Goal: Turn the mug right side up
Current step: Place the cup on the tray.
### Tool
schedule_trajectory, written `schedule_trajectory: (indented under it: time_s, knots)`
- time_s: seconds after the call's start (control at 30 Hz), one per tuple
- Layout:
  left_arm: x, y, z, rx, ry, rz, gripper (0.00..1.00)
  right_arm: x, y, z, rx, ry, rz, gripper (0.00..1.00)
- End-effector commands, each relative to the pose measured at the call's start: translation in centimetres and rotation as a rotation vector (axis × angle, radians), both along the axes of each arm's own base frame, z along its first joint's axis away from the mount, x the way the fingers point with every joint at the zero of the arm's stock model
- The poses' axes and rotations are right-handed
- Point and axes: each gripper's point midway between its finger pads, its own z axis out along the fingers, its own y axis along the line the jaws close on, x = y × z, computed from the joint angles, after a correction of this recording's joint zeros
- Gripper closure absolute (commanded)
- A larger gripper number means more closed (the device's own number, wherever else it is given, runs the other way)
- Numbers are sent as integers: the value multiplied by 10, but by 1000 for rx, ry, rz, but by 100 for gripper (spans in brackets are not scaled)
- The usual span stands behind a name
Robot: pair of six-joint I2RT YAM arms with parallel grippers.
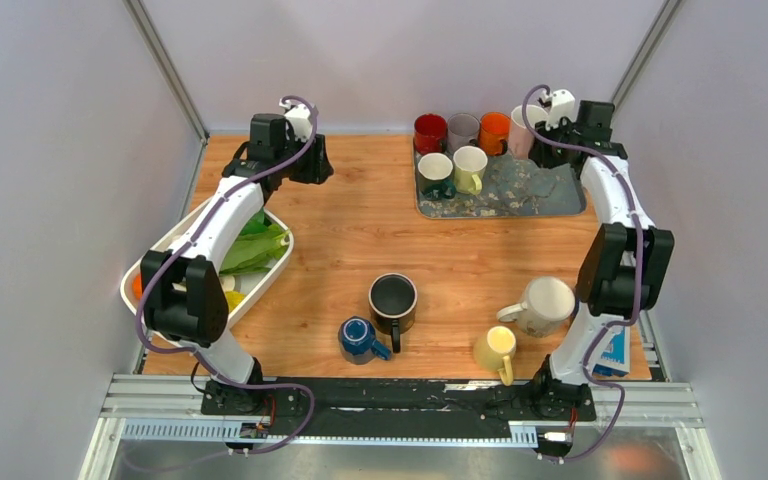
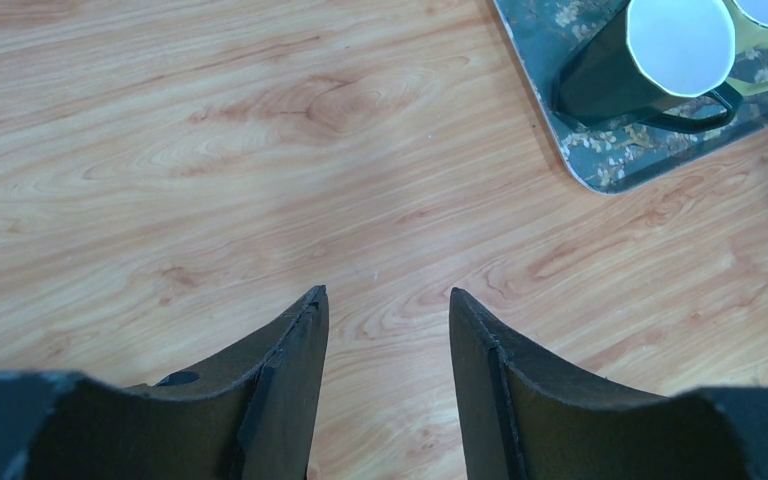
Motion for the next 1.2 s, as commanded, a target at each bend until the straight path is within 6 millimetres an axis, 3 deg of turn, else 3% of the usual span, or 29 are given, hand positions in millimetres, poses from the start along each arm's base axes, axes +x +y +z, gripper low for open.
schedule_trajectory:
  time_s: [0.0,0.23,0.5,0.97,1.1,1.17]
  knots:
    - [1,-3,24,-23,-56,-5,45,30,-5,-2,41,-60,-47,100]
    - [-6,5,22,28,-69,-4,45,42,-2,-48,85,18,-66,100]
    - [-10,10,21,58,-78,-3,45,44,14,-84,101,79,-53,100]
    - [-8,11,27,71,-109,-11,45,42,33,-119,93,132,-85,99]
    - [-10,10,24,71,-103,-19,45,31,34,-126,108,163,-104,92]
    - [-14,7,24,67,-103,-44,44,21,35,-124,110,174,-104,83]
